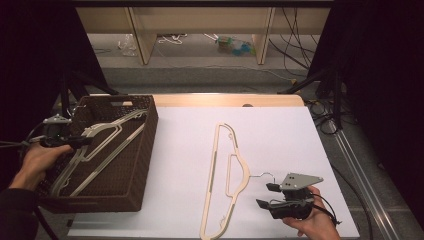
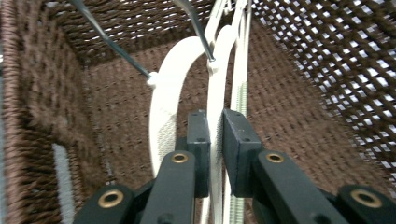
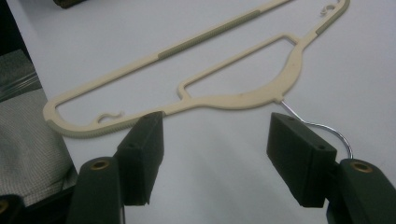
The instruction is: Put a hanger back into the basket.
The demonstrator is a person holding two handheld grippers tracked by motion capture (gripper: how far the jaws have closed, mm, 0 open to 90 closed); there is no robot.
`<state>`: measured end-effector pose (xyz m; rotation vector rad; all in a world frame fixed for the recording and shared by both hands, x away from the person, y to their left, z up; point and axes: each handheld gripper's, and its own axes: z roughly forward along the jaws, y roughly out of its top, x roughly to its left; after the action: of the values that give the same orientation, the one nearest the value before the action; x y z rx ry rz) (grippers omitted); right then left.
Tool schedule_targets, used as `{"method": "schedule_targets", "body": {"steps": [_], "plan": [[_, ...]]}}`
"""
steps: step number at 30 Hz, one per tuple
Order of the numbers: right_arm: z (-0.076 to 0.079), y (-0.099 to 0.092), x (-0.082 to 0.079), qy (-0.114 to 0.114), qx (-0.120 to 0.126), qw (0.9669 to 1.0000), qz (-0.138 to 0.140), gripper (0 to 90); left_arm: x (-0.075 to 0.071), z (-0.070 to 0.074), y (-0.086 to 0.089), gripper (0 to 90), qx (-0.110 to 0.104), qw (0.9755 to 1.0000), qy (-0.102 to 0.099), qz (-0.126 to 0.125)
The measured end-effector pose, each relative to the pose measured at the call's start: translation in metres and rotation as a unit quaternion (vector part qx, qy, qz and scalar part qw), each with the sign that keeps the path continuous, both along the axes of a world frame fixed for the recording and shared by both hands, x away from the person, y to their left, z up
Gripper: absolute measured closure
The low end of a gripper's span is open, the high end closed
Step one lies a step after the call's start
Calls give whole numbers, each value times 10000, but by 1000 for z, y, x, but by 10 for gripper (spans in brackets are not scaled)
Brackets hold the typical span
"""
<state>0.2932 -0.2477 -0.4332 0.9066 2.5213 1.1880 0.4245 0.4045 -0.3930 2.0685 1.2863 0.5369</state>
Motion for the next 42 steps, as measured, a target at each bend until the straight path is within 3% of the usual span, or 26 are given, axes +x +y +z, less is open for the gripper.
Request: {"method": "schedule_targets", "body": {"steps": [1,2,3,4,6,8,9,12,13,18,19,22,23,26,27,28,29,30,35,36,42], "plan": [[0,0,0,-7,5,10000,-6,375,0,0,-1,764,-43,9999,-45,134],[0,0,0,-6,2,10000,-38,374,2,2,3,731,232,9995,-182,-114],[0,0,-1,15,5,10000,-63,373,-2,1,-2,714,-6,9995,-189,254],[0,0,0,0,8,10000,-57,369,-3,3,0,688,84,9995,-248,186],[0,0,0,4,7,10000,-55,365,-8,10,0,599,140,9990,-208,360],[-1,0,1,-43,9,10000,-69,358,-14,16,-3,529,25,9981,-314,535],[-1,0,1,-34,8,10000,-79,351,-17,19,-3,518,43,9981,-343,519],[-1,0,0,-5,15,9999,-116,334,-31,31,-16,465,-214,9969,-564,512],[-1,0,1,-18,28,9999,-126,327,-34,34,-20,443,-212,9966,-646,476],[-2,2,1,18,101,9995,-309,272,-63,49,-61,382,-695,9933,-918,103],[-2,2,0,83,123,9991,-401,254,-66,50,-66,368,-702,9928,-970,-17],[-3,4,0,96,145,9989,-445,253,-82,50,-94,341,-988,9890,-1075,-218],[-3,5,0,93,180,9986,-492,250,-84,50,-98,337,-987,9883,-1117,-309],[-4,7,1,30,256,9983,-514,245,-93,46,-125,313,-1188,9828,-1247,-673],[-5,7,1,10,284,9981,-539,240,-97,43,-134,303,-1298,9811,-1256,-690],[-5,8,0,-11,310,9979,-571,231,-98,40,-143,298,-1426,9773,-1351,-788],[-5,8,0,-46,332,9977,-595,220,-99,39,-148,288,-1376,9761,-1401,-932],[-6,8,0,-72,344,9975,-619,221,-101,36,-156,284,-1239,9766,-1372,-1103],[-11,7,2,-107,398,9968,-687,216,-113,21,-193,232,-1522,9702,-1282,-1385],[-11,7,2,-31,419,9966,-710,215,-116,16,-200,232,-1591,9692,-1216,-1434],[-14,6,2,-65,412,9962,-769,212,-124,-4,-222,179,-1694,9646,-1115,-1688]]}}
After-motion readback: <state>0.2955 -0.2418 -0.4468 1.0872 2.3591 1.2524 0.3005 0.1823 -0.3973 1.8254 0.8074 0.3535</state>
